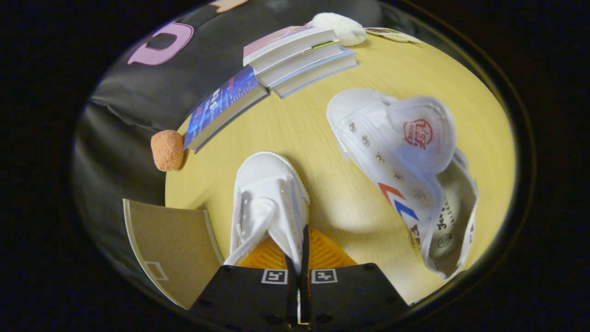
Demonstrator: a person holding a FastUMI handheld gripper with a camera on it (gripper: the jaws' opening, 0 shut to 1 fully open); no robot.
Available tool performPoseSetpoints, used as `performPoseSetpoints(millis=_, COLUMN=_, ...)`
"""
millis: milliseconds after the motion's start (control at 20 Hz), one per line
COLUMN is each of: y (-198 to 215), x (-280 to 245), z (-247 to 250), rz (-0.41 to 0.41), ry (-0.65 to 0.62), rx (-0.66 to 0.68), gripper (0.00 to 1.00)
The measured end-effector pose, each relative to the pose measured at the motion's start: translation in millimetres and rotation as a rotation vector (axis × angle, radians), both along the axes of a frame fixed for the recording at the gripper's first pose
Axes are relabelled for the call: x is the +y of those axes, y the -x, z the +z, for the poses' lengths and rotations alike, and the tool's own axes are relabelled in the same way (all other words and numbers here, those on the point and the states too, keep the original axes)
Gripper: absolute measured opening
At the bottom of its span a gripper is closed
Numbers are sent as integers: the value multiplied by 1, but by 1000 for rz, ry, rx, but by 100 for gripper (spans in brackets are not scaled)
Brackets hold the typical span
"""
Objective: Open the storage box then place both shoes into the box .Put the left shoe in first, then the right shoe, with the right side of both shoes facing outward in a uniform manner.
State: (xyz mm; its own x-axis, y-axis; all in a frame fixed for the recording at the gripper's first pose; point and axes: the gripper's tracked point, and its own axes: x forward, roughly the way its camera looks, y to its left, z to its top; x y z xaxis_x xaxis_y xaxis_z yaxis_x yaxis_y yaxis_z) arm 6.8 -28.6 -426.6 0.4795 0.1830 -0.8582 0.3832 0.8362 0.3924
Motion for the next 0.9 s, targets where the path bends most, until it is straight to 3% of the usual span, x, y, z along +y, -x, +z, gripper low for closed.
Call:
performPoseSetpoints(millis=400, y=-26, x=33, z=65, rz=-76, ry=-209, rx=-84, gripper=4)
performPoseSetpoints(millis=900, y=-62, x=113, z=197, rz=56, ry=-310, rx=-295, gripper=4)
